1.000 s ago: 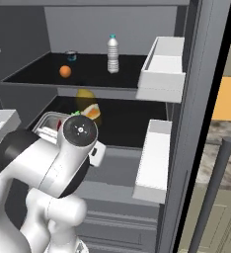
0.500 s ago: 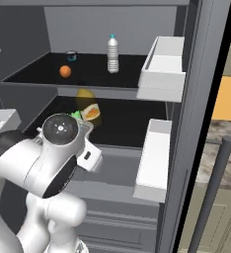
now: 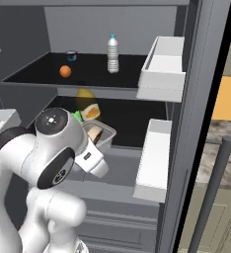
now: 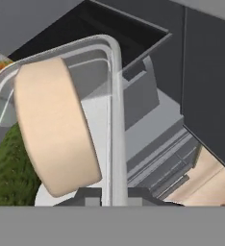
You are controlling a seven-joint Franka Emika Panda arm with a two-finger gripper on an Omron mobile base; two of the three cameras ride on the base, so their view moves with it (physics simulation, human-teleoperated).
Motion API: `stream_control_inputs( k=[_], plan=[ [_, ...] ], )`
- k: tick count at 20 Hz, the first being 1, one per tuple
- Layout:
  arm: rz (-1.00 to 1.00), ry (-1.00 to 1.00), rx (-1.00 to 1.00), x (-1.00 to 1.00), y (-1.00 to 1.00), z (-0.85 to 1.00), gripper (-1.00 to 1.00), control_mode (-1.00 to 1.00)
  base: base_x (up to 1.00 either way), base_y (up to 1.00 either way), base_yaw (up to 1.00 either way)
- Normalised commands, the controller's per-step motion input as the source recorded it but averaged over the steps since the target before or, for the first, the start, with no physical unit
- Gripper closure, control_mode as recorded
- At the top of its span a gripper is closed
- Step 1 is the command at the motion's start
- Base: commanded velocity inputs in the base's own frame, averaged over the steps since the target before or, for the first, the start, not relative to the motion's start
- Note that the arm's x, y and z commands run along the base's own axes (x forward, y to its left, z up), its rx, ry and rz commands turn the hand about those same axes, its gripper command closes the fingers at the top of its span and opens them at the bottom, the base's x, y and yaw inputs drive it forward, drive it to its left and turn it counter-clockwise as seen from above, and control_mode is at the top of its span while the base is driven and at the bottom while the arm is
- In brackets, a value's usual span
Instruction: Place the tupperware on the second highest shelf of the fridge. Make space for the tupperware among the existing items by rearranging them on the shelves if needed. Close the fridge door when finished.
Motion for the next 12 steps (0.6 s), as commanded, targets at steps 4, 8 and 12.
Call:
stream_control_inputs(
  k=[4,8,12],
  plan=[
    [0.0,0.09,0.0,0.46,-0.03,-0.11,1.0,-1.0,0.0,0.0,0.0],
    [-0.02,0.01,0.0,0.47,-0.11,-0.19,1.0,-1.0,0.0,0.0,0.0],
    [-0.06,-0.12,0.0,0.35,-0.38,-0.36,1.0,-1.0,0.0,0.0,0.0]
  ],
)
